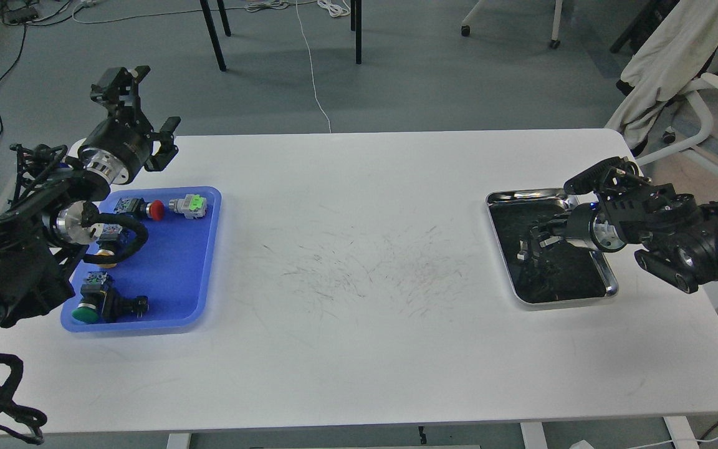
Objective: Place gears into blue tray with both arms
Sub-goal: 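Carry the black part with the right gripper toward the table center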
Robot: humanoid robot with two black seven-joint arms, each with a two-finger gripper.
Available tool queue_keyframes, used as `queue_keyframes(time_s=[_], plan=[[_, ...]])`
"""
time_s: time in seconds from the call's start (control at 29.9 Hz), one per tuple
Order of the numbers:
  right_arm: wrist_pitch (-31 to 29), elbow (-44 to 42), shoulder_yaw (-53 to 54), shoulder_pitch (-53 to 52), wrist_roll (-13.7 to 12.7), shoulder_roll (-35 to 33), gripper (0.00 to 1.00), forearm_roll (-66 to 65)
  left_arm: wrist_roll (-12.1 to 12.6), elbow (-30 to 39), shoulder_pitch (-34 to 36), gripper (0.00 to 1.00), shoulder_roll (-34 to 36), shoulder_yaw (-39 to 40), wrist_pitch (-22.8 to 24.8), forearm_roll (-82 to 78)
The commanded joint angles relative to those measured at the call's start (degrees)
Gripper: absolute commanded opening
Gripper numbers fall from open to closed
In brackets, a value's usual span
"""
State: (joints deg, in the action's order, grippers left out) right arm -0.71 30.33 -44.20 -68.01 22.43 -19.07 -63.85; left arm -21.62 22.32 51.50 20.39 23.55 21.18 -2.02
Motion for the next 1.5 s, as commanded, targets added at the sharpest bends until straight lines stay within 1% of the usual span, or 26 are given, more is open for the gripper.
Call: queue_keyframes(time_s=[0.0,0.1,0.27,0.43,0.63,0.7,0.87,1.0,1.14,1.24,1.4,1.47], plan=[[0.1,-1.1,0.2,-1.2,0.0,0.8,0.01,0.1,0.0,0.0,-0.2,0.99,0.0,0.0,0.0,0.0],[0.7,-0.7,1.2,-2.2,0.0,2.1,0.01,0.2,0.1,0.1,-0.3,0.99,0.1,-0.1,-0.1,0.0],[0.8,-0.1,6.9,-5.5,0.0,3.0,0.01,0.2,0.2,0.4,-0.3,0.99,0.4,-0.1,-0.3,0.1],[3.9,-0.3,9.6,-9.2,0.0,9.6,0.01,0.1,0.2,0.5,-0.4,0.99,1.5,0.0,-0.3,0.1],[4.5,-0.6,9.6,-11.7,0.0,17.3,0.01,0.0,0.2,0.6,-0.8,0.99,2.5,0.0,-0.1,0.1],[5.7,-0.4,9.7,-11.9,0.0,19.1,0.01,0.0,0.3,0.6,-0.8,0.99,3.0,0.0,-0.1,0.1],[10.0,0.7,9.5,-11.6,0.2,19.1,0.01,-0.2,0.3,0.6,-1.1,0.99,3.7,0.0,0.1,0.1],[14.7,2.4,9.4,-10.9,0.4,19.1,0.01,-0.6,0.2,0.7,-1.2,0.99,4.5,0.0,0.2,0.1],[17.0,4.1,9.0,-10.0,0.9,19.1,0.01,-0.7,0.3,0.7,-1.2,0.99,5.1,0.0,0.2,0.1],[17.8,4.9,9.0,-9.0,1.8,19.1,0.01,-1.2,0.3,0.7,-1.2,0.99,5.2,0.0,0.2,0.1],[20.3,7.4,9.2,-6.8,3.1,19.1,0.01,-5.3,0.2,1.4,-1.3,0.99,5.6,0.0,0.2,0.1],[21.0,8.0,9.3,-5.7,3.1,19.1,0.01,-6.5,0.3,1.8,-1.4,0.99,6.3,0.0,0.1,0.1]])
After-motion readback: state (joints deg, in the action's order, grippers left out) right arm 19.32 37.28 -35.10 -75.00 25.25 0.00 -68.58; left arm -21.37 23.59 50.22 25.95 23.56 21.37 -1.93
